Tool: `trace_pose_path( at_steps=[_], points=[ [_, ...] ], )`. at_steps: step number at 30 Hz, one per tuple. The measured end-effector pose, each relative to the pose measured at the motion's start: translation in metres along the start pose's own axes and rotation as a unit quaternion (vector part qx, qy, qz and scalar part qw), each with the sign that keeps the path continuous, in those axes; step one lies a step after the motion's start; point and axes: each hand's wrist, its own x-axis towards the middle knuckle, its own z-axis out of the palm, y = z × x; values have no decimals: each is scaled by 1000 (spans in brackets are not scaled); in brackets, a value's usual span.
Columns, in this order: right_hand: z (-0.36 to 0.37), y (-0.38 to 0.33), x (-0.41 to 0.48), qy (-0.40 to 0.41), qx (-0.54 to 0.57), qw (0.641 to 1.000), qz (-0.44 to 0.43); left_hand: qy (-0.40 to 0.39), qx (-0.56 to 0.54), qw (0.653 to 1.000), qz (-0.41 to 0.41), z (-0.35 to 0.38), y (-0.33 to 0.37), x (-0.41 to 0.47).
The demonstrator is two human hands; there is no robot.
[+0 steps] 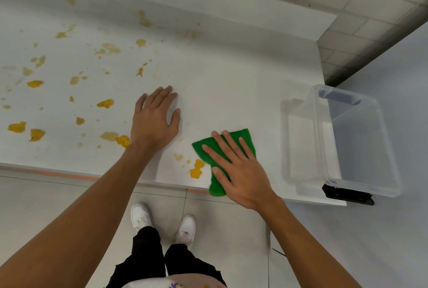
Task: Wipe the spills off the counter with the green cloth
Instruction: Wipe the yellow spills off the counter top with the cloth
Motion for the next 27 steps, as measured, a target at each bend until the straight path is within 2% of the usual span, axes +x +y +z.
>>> trace_pose_path(
  at_steps=[6, 8, 12, 15, 21, 27],
  points=[
    [0, 11, 23, 23, -17, 994, 109, 10, -10, 1000, -2, 2, -1, 0],
    [3, -1, 33, 19, -20, 994, 107, 10, -13, 1000, -3, 3, -1, 0],
    [8, -28, 30, 7, -14, 999, 39, 4, -27, 1000, -3, 3, -5, 0],
    [6, -22, 20, 3, -5, 1000, 12, -2, -34, 999, -3, 3, -7, 0],
    [3, -10, 39, 22, -23, 995, 98, -8, -42, 999, 2, 3, -9, 0],
    [2, -40, 19, -25, -16, 999, -39, -5, -68, 998, 5, 2, -13, 1]
  ],
)
